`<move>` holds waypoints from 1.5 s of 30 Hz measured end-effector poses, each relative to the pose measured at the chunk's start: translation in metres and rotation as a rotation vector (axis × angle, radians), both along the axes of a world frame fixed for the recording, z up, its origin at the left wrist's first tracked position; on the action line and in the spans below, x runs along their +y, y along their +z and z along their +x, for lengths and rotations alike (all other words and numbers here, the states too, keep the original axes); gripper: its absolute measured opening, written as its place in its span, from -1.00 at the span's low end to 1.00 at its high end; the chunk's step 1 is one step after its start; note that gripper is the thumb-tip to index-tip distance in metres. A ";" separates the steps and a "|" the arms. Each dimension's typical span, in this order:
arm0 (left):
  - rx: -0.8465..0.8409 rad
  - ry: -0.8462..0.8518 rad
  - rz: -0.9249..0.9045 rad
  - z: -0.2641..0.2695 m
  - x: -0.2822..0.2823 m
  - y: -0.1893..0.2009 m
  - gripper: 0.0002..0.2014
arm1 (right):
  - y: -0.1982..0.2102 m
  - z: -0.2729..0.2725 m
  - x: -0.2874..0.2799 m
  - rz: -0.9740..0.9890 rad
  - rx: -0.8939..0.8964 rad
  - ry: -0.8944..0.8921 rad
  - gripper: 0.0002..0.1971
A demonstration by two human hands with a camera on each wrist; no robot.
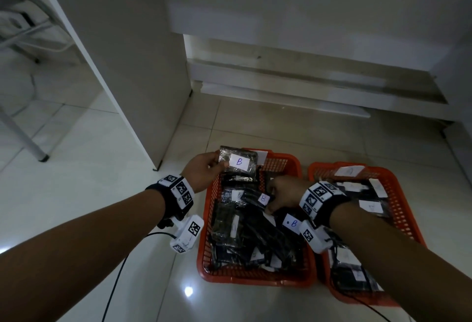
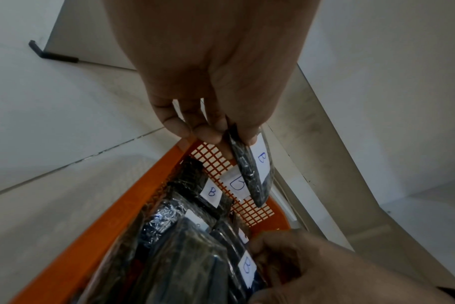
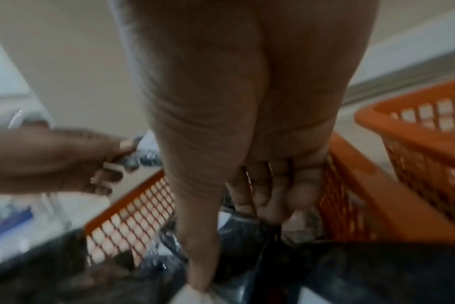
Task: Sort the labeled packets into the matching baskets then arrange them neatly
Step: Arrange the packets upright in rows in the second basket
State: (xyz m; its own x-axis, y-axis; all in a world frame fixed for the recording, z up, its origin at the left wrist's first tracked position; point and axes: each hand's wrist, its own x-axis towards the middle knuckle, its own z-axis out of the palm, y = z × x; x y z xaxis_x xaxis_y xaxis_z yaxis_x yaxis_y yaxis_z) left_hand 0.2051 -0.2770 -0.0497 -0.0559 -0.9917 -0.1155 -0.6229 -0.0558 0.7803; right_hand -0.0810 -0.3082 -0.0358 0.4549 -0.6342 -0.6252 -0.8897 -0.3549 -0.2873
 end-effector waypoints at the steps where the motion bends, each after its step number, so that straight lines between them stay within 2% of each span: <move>1: 0.002 0.004 -0.005 -0.001 0.000 0.001 -0.76 | -0.001 -0.002 0.001 0.006 -0.031 -0.013 -0.67; 4: 0.010 0.009 -0.009 -0.007 0.000 0.008 -0.79 | 0.012 -0.014 0.001 -0.025 -0.165 -0.043 -0.80; 7: 0.028 -0.039 0.039 -0.017 -0.004 0.012 -0.67 | 0.039 -0.035 0.010 0.040 -0.297 -0.123 -0.83; 9: 0.040 -0.069 0.056 -0.028 -0.008 0.015 -0.60 | 0.053 -0.048 0.023 0.089 -0.312 -0.151 -0.78; 14: 0.008 -0.061 0.028 -0.050 -0.023 0.013 -0.65 | 0.052 -0.055 0.071 0.171 -0.227 -0.055 -0.78; 16: -0.024 -0.030 0.028 -0.056 -0.026 0.009 -0.67 | 0.045 -0.055 0.084 0.123 -0.280 -0.054 -0.75; 21: -0.009 0.108 0.000 -0.064 -0.028 0.015 -0.73 | 0.043 -0.053 0.084 0.028 -0.445 -0.250 -0.87; 23: 0.022 0.172 -0.011 -0.058 -0.029 0.019 -0.71 | 0.042 -0.041 0.078 -0.054 -0.503 -0.315 -0.84; 28: 0.063 0.327 -0.072 -0.036 -0.031 0.029 -0.72 | 0.022 0.009 0.048 -0.157 -0.385 -0.376 -0.74; 31: 0.043 0.374 -0.074 -0.025 -0.027 0.038 -0.71 | 0.020 0.032 0.033 -0.130 -0.360 -0.316 -0.72; 35: 0.045 0.367 -0.099 -0.013 -0.020 0.040 -0.73 | 0.032 0.016 0.036 -0.270 -0.258 -0.216 -0.77; 36: 0.049 0.365 -0.102 -0.010 -0.019 0.039 -0.73 | 0.034 0.007 0.042 -0.280 -0.207 -0.187 -0.73; 38: 0.045 0.359 -0.095 -0.008 -0.017 0.038 -0.75 | 0.034 -0.005 0.057 -0.179 -0.115 -0.179 -0.52; 40: 0.033 0.348 -0.082 -0.008 -0.016 0.040 -0.80 | 0.028 -0.009 0.070 -0.020 -0.081 -0.228 -0.40; 42: 0.045 0.338 -0.084 -0.010 -0.017 0.041 -0.80 | 0.019 -0.008 0.076 0.028 -0.105 -0.259 -0.43; 45: 0.077 0.330 -0.085 -0.012 -0.018 0.043 -0.76 | 0.019 -0.003 0.074 -0.026 -0.183 -0.318 -0.58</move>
State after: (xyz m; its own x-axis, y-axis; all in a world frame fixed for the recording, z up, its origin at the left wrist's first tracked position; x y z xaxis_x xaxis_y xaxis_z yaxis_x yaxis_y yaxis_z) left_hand 0.1932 -0.2955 -0.0070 0.2640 -0.9637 -0.0393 -0.5217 -0.1769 0.8346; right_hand -0.0835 -0.2339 -0.0164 0.3352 -0.7763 -0.5338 -0.8916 -0.0782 -0.4461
